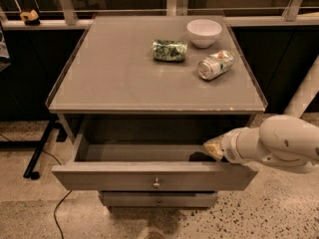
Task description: Open top drawer
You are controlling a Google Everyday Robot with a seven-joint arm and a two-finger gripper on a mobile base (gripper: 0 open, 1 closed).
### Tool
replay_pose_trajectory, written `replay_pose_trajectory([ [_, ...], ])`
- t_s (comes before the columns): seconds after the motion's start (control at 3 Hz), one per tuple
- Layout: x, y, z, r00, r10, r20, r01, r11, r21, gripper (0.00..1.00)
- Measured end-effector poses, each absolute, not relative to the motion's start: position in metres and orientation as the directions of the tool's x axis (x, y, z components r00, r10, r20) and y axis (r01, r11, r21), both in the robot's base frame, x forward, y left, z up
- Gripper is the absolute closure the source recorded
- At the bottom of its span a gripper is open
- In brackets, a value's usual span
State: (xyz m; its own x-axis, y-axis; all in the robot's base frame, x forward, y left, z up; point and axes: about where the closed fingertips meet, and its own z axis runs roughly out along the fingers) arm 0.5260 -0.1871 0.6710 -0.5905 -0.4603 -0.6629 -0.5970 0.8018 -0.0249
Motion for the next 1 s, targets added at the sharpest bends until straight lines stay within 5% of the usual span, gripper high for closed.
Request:
replay_pose_trajectory([
  [1.0, 0.488, -0.199, 0.663, -0.647, -0.422, -0.635, -0.577, 0.815, 0.047, 1.0],
])
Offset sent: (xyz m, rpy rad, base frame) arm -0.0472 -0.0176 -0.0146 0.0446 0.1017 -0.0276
